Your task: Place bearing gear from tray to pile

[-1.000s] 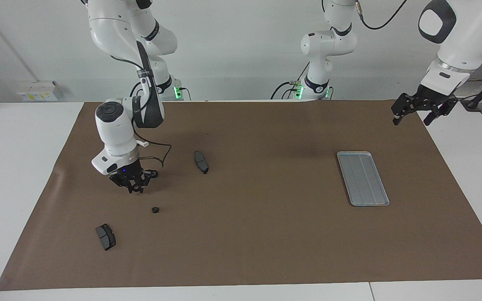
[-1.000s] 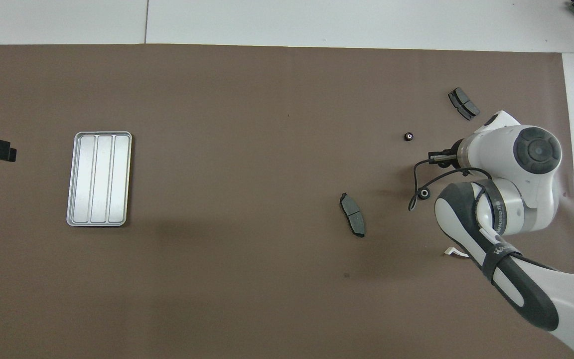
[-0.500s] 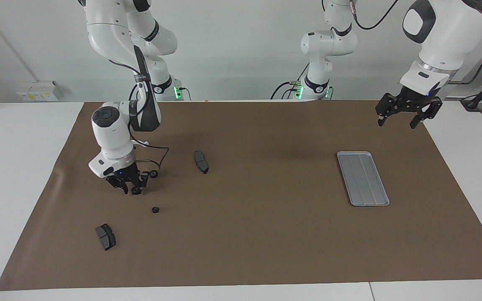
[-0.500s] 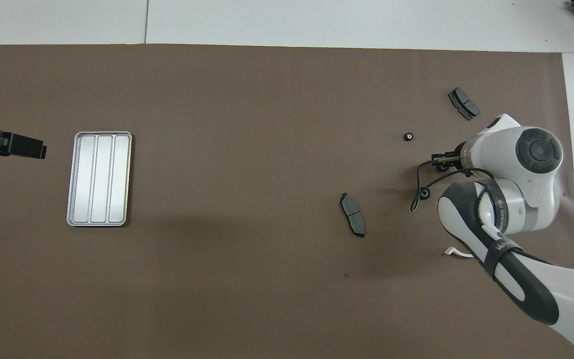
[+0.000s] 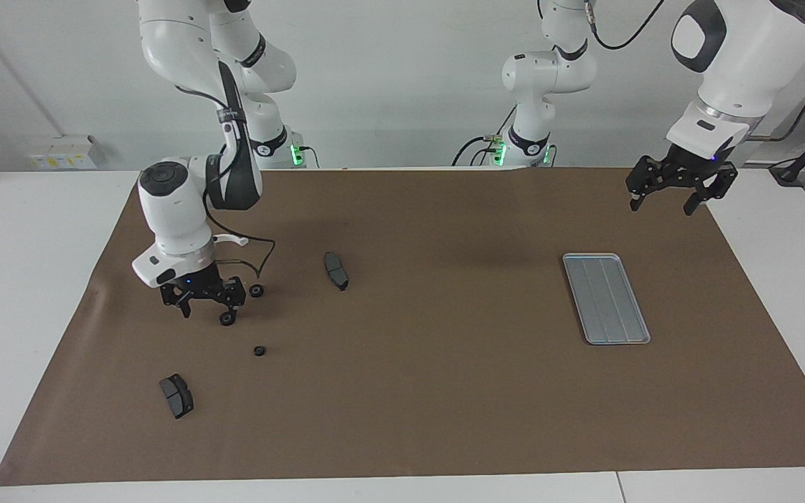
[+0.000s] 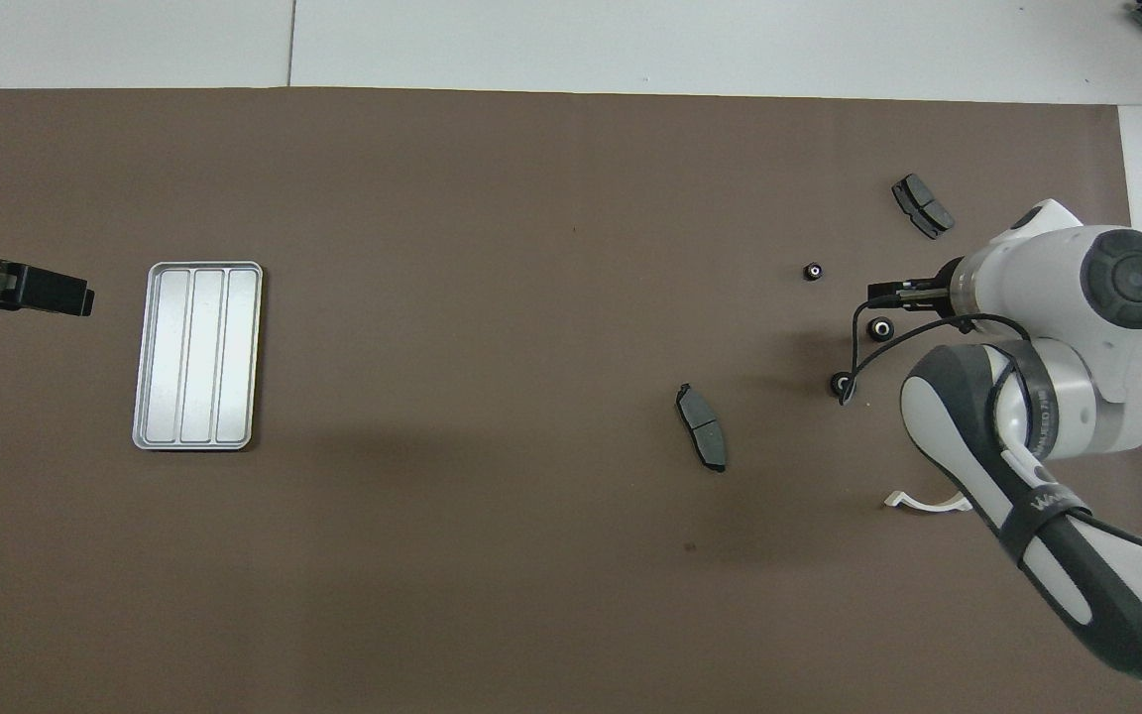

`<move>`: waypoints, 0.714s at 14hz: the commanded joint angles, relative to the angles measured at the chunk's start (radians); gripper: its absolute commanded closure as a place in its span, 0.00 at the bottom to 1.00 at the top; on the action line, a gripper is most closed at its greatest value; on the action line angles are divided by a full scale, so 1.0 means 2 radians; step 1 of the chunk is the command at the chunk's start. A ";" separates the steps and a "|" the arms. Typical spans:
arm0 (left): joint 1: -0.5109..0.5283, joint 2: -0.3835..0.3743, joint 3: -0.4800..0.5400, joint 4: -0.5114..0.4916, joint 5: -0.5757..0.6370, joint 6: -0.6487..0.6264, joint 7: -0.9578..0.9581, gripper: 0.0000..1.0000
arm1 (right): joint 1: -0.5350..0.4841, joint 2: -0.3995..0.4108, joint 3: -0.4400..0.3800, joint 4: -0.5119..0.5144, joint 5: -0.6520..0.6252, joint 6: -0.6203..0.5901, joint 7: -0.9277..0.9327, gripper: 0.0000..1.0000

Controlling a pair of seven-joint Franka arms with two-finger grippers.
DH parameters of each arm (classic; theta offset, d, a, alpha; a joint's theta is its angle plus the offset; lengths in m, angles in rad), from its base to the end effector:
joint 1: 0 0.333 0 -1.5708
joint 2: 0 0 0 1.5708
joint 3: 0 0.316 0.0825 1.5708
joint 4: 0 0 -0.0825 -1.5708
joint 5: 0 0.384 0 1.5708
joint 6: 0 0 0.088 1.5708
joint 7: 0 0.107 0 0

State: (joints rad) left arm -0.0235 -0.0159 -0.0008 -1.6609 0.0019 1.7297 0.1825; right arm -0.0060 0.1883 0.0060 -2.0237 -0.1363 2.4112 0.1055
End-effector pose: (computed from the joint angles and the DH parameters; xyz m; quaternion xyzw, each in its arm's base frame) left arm 0.5631 -0.0135 0.6049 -0.9938 0.1032 -0.0421 0.0043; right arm 0.6047 -0.0009 0.3770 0.9938 -0.0066 0.1017 0.0444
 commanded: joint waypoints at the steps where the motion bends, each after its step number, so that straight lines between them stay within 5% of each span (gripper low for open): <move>1: -0.004 -0.011 0.003 -0.003 0.002 -0.007 0.001 0.00 | -0.002 -0.042 0.010 0.030 0.027 -0.074 0.018 0.00; 6: -0.003 -0.004 0.003 0.056 -0.005 -0.070 0.001 0.00 | -0.004 -0.087 0.010 0.120 0.048 -0.221 0.020 0.00; 8: -0.003 -0.004 0.003 0.057 -0.014 -0.079 -0.003 0.00 | -0.002 -0.083 0.010 0.182 0.050 -0.293 0.020 0.00; 10: -0.003 -0.007 0.003 0.050 -0.013 -0.076 -0.019 0.00 | -0.002 -0.098 0.011 0.191 0.051 -0.344 0.021 0.00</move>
State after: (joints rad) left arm -0.0234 -0.0200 -0.0007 -1.5552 -0.0125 1.5944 0.1716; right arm -0.0049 -0.0087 0.0199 -1.6807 -0.0516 1.8000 0.1315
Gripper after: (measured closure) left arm 0.000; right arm 0.000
